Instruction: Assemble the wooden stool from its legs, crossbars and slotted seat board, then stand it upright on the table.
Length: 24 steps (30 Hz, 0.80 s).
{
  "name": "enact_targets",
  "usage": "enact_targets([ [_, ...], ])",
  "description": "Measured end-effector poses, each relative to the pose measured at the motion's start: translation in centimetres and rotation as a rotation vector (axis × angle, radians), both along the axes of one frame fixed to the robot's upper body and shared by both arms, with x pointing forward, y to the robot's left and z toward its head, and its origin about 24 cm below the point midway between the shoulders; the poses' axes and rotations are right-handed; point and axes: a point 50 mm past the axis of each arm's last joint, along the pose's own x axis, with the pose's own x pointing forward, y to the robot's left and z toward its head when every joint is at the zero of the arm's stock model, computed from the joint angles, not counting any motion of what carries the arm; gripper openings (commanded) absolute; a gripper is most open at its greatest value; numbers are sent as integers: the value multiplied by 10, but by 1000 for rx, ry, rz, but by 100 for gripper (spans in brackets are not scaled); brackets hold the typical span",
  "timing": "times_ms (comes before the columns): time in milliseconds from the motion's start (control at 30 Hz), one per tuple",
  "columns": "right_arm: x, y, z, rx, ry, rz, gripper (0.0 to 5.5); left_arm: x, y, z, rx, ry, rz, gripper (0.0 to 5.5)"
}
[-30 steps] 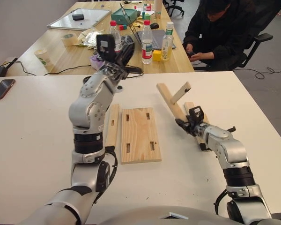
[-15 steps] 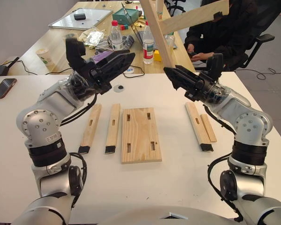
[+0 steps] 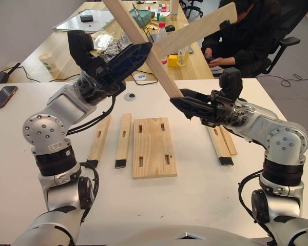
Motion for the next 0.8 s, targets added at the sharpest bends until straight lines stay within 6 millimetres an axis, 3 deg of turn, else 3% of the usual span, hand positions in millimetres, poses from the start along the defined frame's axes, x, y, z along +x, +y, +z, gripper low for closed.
enact_targets([
  [167, -2, 1, -3, -3, 9, 16, 204, -1, -1, 1, -32, 17, -14, 224],
  [333, -2, 2, -3, 2, 2, 25, 204, -2, -1, 1, -56, 28, -34, 214],
  [500, -1, 0, -6, -50, 0, 6, 313, 1, 3, 5, -97, 5, 21, 206],
  [633, -3, 4, -15, -101, -2, 12, 362, 6, 13, 5, -141, 3, 71, 204],
  [733, -5, 3, -36, -265, -20, 1, 419, 7, 30, 8, -146, -61, 156, 203],
  [800, -4, 2, -53, -389, -53, -17, 439, 4, 39, -1, -96, -88, 166, 203],
])
